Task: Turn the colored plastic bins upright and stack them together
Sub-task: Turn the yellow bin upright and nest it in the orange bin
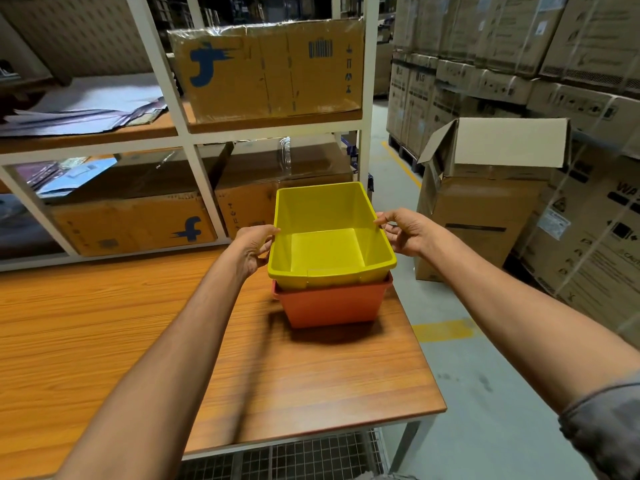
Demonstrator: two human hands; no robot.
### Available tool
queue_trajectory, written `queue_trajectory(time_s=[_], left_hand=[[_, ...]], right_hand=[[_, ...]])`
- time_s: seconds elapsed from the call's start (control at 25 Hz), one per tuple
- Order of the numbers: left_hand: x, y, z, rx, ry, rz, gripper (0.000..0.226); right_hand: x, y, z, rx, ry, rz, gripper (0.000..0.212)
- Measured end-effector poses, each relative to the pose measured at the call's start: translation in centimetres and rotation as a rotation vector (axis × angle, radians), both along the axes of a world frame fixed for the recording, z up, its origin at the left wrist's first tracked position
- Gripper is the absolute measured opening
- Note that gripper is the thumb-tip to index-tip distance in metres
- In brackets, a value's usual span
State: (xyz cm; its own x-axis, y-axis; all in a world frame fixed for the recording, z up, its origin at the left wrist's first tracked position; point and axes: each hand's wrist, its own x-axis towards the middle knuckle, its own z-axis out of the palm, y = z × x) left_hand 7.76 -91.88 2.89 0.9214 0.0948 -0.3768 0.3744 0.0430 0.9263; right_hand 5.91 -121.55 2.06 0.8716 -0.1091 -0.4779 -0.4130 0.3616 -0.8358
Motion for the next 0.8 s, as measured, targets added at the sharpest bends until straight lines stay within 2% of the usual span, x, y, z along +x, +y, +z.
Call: queue_trajectory(time_s=[0.16,0.4,0.56,0.8], left_hand=[[-1.0,1.1,0.2,-0.061,-0.054,-0.001,0.027],[-4.4,2.6,0.7,-0.012,-0.204,0.057,0.029],[-8.1,2.8,1.3,-0.011,-0.332,0.056,0.028],[-16.1,3.3,1.7,0.047,-0.485,0.151,0.027]], right_hand=[[-1.1,0.6,0.5,-0.215,-0.061,-0.061,0.047],[-5.2,1.7,1.5,-0.592,-0.252,-0.140,0.040],[-9.3,3.8,1.9,-0.689,-0.433,-0.184,0.031],[-16.7,7.6,2.8,-0.722,-0.577,-0.099,0.036]])
